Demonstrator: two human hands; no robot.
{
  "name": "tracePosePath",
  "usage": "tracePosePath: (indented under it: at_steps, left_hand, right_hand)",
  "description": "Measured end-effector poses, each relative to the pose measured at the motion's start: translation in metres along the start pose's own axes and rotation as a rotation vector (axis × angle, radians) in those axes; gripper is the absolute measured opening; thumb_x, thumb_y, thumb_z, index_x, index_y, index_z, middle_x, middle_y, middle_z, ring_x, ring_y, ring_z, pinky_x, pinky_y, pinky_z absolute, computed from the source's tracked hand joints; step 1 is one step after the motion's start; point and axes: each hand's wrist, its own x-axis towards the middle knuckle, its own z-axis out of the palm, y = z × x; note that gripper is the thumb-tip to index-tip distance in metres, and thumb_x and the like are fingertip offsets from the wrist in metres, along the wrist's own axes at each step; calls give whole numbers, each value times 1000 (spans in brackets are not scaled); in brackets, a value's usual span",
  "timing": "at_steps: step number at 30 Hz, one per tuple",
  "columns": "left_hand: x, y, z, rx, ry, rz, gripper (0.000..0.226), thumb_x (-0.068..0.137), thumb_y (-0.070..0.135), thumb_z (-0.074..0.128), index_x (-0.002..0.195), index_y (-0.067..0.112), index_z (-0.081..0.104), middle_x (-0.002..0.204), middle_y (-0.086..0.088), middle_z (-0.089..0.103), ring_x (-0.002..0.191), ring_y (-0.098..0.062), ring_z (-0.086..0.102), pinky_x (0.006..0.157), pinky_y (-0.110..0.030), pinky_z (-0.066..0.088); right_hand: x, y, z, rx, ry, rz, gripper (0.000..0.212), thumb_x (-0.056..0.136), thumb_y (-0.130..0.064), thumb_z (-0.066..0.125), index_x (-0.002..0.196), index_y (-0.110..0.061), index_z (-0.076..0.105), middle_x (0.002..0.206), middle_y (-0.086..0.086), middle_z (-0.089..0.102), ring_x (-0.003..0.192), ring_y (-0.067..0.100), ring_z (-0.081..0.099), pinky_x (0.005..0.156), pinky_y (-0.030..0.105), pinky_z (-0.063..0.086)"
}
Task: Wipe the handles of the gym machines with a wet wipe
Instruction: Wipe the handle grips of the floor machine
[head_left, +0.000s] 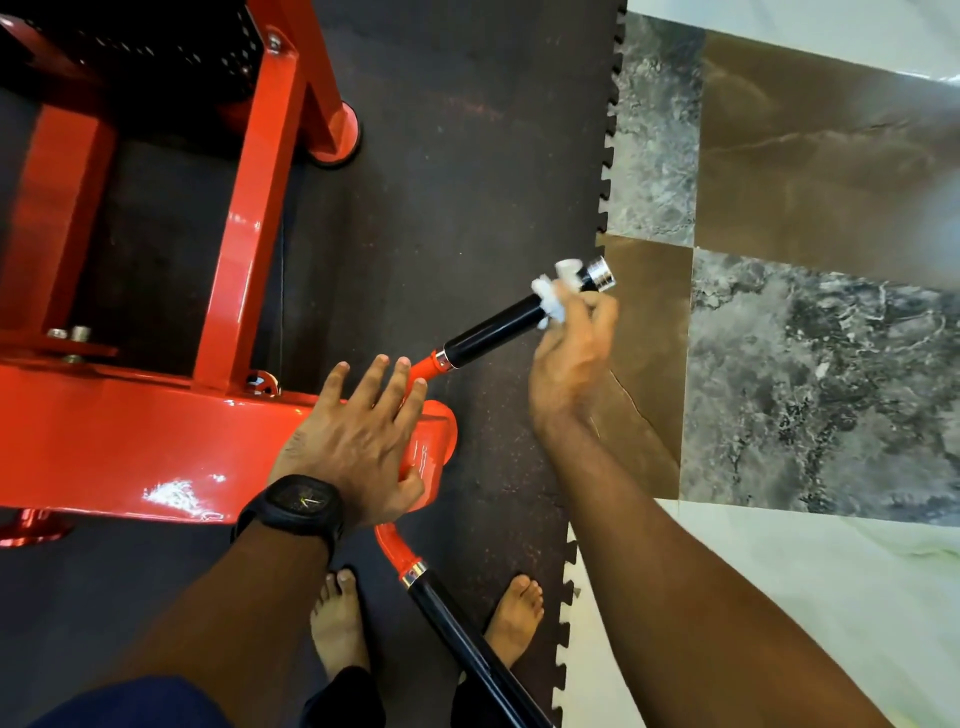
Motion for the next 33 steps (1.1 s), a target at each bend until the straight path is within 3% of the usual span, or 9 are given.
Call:
tracePosePath:
  at_steps: [4, 7, 9, 13, 17, 21, 26, 30, 33]
  left_hand:
    - [1, 0, 1, -17, 17, 16, 91, 72, 59, 44, 146, 4, 49, 151, -21, 45, 139, -39, 42, 107, -62, 28]
    - [1, 1, 3, -8, 14, 10, 91, 75, 60, 42, 149, 6, 44, 154, -20, 41, 142, -37, 39, 109, -61, 26]
    - [0, 1, 2, -11, -6, 4, 92, 75, 60, 38, 150, 6, 43, 155, -20, 39, 143, -37, 38, 110, -61, 26]
    - [1, 1, 3, -32, 6, 5, 92, 74, 60, 35, 148, 6, 44, 154, -20, 41, 142, -37, 39, 109, -61, 26]
    - [1, 1, 3, -23, -13, 14, 93, 75, 60, 33, 152, 7, 39, 157, -20, 36, 145, -37, 34, 111, -61, 25]
    - [1, 1, 2, -21, -23, -7, 94, 78, 60, 29, 156, 9, 28, 162, -19, 26, 149, -36, 26, 113, -60, 21]
    - [2, 2, 2, -8, -39, 1, 94, 79, 61, 27, 157, 9, 24, 163, -19, 21, 150, -36, 22, 114, -60, 19]
    - [2, 1, 3, -21, -49, 2, 92, 77, 61, 32, 153, 8, 35, 160, -19, 31, 146, -37, 31, 111, -60, 26]
    - [2, 1, 2, -13, -42, 4, 93, 78, 60, 31, 155, 9, 32, 161, -19, 28, 148, -36, 28, 112, -60, 23]
  right_hand:
    - [-1, 9, 10, -65, 20, 6, 36, 84, 5, 70, 118, -8, 71, 108, 7, 63, 94, 13, 47, 71, 16, 45]
    - [-11, -2, 19, 232, 197, 304, 21, 91, -6, 69, 112, -5, 70, 103, 2, 66, 89, 14, 64, 73, 19, 56]
    - [-28, -19, 33, 361, 219, 519, 19, 94, -11, 67, 111, -3, 68, 100, 8, 71, 84, 15, 68, 67, 9, 51]
    - [-3, -14, 34, 448, 374, 661, 28, 95, -15, 65, 121, -6, 65, 110, 7, 72, 96, 15, 70, 77, 16, 56]
    - [-12, -16, 44, 433, 234, 728, 28, 100, -12, 57, 126, -14, 66, 104, -1, 70, 90, 13, 69, 82, 32, 60]
    - [-8, -15, 44, 576, 213, 864, 32, 102, -7, 52, 131, -13, 63, 99, -9, 65, 89, 11, 66, 72, 16, 52]
    - [-48, -27, 46, 235, 63, 531, 30, 98, -15, 61, 125, -4, 67, 117, 10, 66, 106, 21, 64, 87, 25, 52]
    - [-42, -15, 41, 132, 3, 41, 31, 94, -7, 64, 124, -4, 64, 118, 6, 63, 105, 16, 57, 90, 19, 49]
    - [-27, 1, 40, -278, -149, -359, 38, 88, 1, 58, 126, -1, 62, 117, 11, 64, 103, 24, 44, 81, 24, 49]
